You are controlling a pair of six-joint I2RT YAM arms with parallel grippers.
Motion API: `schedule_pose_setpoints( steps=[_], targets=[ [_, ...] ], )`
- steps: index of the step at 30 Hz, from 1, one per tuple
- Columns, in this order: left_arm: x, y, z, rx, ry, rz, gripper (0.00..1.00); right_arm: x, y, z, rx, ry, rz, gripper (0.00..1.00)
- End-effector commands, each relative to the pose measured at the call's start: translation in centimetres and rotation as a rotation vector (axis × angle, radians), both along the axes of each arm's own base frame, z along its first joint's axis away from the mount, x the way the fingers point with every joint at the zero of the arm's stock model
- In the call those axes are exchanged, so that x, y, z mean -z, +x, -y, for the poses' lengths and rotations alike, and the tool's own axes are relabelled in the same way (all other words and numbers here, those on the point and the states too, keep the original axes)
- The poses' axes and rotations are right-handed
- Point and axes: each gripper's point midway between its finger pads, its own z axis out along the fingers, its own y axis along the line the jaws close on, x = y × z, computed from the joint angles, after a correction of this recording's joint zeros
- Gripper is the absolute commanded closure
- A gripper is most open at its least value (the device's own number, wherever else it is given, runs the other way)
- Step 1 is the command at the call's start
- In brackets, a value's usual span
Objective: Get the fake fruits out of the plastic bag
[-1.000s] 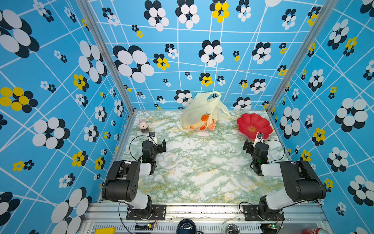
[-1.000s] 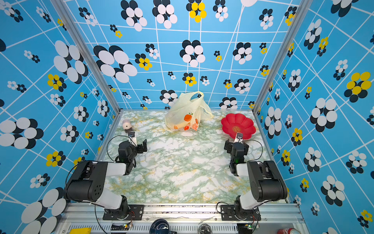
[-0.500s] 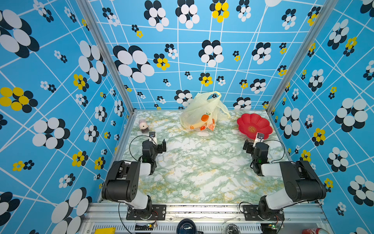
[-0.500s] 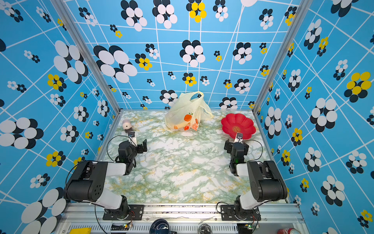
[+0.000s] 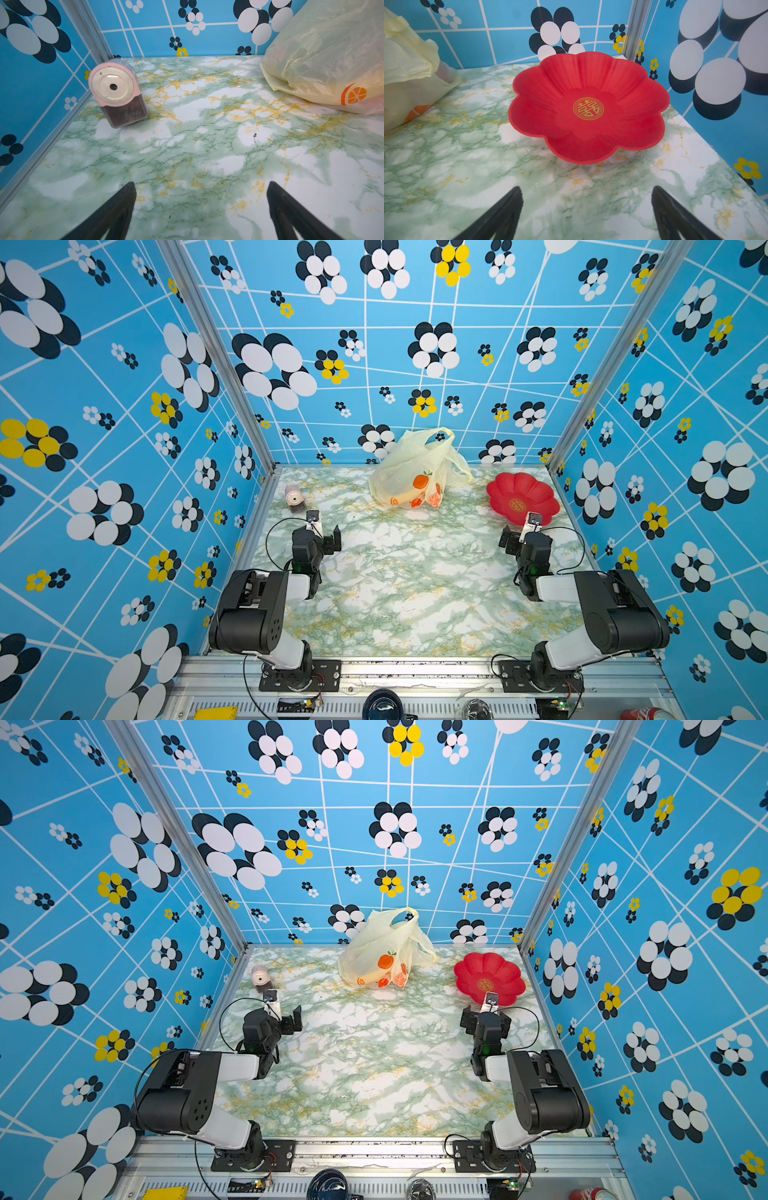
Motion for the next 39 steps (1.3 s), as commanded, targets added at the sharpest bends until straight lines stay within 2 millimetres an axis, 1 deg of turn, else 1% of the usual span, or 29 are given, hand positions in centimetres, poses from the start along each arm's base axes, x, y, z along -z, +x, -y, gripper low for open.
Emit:
schedule_pose_setpoints(
  steps=[1, 4, 8, 11, 14, 16, 18, 20, 22, 25, 27, 28, 30, 31, 32, 33, 36, 39],
  targets=[
    [0.1, 0.1, -0.2, 0.000, -0.012, 0.001, 0.01, -0.6, 0.4, -0.4, -0.021, -0.012, 0.022, 0.01],
    [0.1, 0.0, -0.1, 0.005, -0.013, 0.005, 0.01, -0.7, 0.5, -0.9, -0.050, -0.012, 0.005, 0.01],
    [-0.5, -0.3, -0.4, -0.009, -0.016, 0.012, 0.01, -1.3, 0.3, -0.7, -0.044, -0.012, 0.011, 0.01],
    [-0.6, -0.3, -0.4, -0.010, -0.019, 0.022, 0.01, -1.2, 0.3, -0.7, -0.041, -0.011, 0.005, 0.01],
    [-1.2, -0.5, -0.4, -0.013, -0.020, 0.025, 0.01, -1.6, 0.3, -0.8, -0.046, -0.014, 0.017, 0.01],
    [-2.0, -0.8, -0.5, -0.017, -0.023, 0.004, 0.01, -2.5, -0.2, -0.8, -0.048, -0.016, 0.033, 0.01],
    [-3.4, -1.1, -0.3, -0.015, -0.034, -0.017, 0.01, -3.7, -0.6, -1.5, -0.089, -0.024, 0.049, 0.01],
    [-5.6, -1.6, 0.0, -0.011, -0.058, 0.006, 0.01, -5.3, -1.2, -2.3, -0.116, -0.041, 0.058, 0.01],
    [-8.1, -2.3, 0.5, -0.010, -0.110, 0.042, 0.01, -7.6, -1.8, -2.8, -0.129, -0.026, 0.087, 0.01],
    [-12.6, -3.5, 0.7, -0.033, -0.240, 0.100, 0.01, -12.3, -3.3, -2.8, -0.100, 0.119, 0.197, 0.01],
    [-14.9, -4.6, 0.1, -0.093, -0.343, 0.111, 0.01, -15.0, -4.7, -2.4, -0.044, 0.257, 0.244, 0.01],
    [-15.8, -5.3, -0.5, -0.146, -0.401, 0.104, 0.01, -16.3, -5.5, -2.2, -0.026, 0.311, 0.255, 0.01],
    [-16.2, -7.0, -1.9, -0.264, -0.500, 0.048, 0.01, -18.0, -7.0, -2.2, -0.017, 0.365, 0.234, 0.01],
    [-15.5, -8.3, -2.6, -0.339, -0.548, -0.009, 0.01, -18.2, -7.7, -2.2, -0.012, 0.379, 0.212, 0.01],
    [-15.0, -9.1, -3.0, -0.382, -0.573, -0.036, 0.01, -18.5, -8.6, -2.0, 0.002, 0.398, 0.205, 0.01],
    [-15.1, -9.5, -2.9, -0.366, -0.583, -0.039, 0.01, -18.7, -9.5, -1.7, 0.019, 0.411, 0.211, 0.01],
    [-15.5, -9.9, -1.3, -0.236, -0.619, -0.035, 0.01, -18.7, -11.4, -2.1, -0.017, 0.445, 0.239, 0.01],
    [-16.0, -9.5, 0.6, -0.138, -0.609, -0.056, 0.01, -18.0, -12.6, -2.6, -0.039, 0.482, 0.224, 0.01]
  ],
)
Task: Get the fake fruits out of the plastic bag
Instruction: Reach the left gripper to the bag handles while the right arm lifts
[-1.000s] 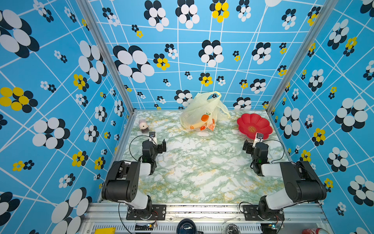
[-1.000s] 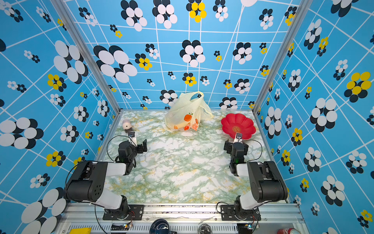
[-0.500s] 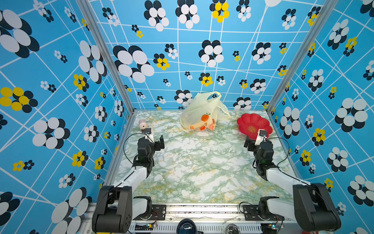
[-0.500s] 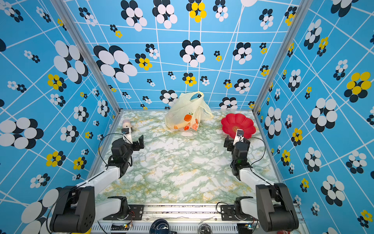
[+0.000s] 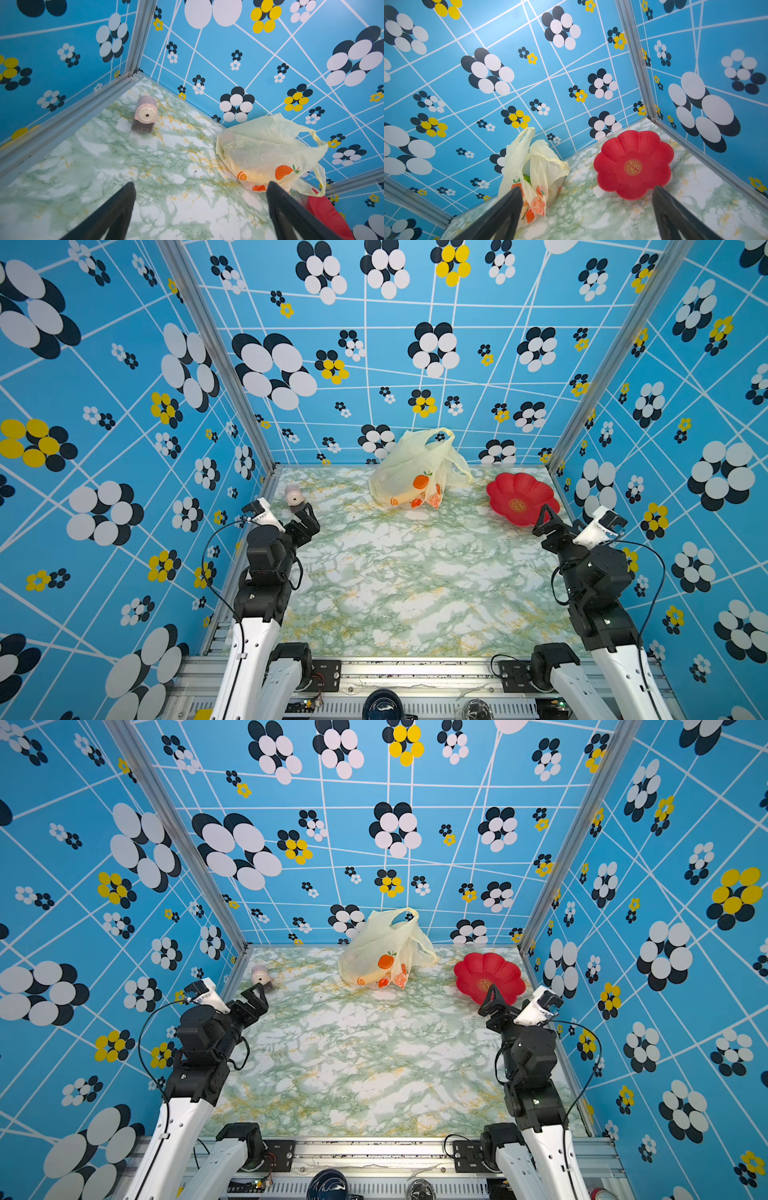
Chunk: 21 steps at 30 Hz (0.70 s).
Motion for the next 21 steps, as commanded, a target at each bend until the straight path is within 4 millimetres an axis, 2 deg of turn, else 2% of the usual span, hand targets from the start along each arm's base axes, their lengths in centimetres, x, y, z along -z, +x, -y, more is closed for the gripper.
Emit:
schedule_pose_setpoints(
  steps=[1, 2, 5, 12, 15, 18, 21],
  targets=[
    [2.5, 0.1, 2.7, 0.118, -0.044, -0.121, 0.01, 4.8, -1.0, -0.8, -0.044, 0.066, -0.166, 0.01],
    [2.3, 0.5, 3.3, 0.139, -0.032, -0.129, 0.01, 5.0, -1.1, -1.0, -0.060, 0.073, -0.175, 0.01],
    [1.5, 2.5, 7.0, 0.228, 0.028, -0.141, 0.01, 5.5, -1.2, -2.2, -0.121, 0.098, -0.196, 0.01],
    [0.0, 8.3, 20.2, 0.482, 0.222, -0.138, 0.01, 6.3, -0.9, -3.4, -0.172, 0.172, -0.235, 0.01],
    [0.1, 10.9, 24.8, 0.531, 0.304, -0.132, 0.01, 6.7, -0.7, -3.7, -0.186, 0.190, -0.243, 0.01],
    [0.5, 13.5, 28.7, 0.579, 0.357, -0.130, 0.01, 7.1, -0.8, -4.0, -0.200, 0.191, -0.266, 0.01],
    [0.8, 16.2, 31.7, 0.589, 0.421, -0.117, 0.01, 7.7, -0.9, -4.1, -0.208, 0.193, -0.288, 0.02]
  ],
)
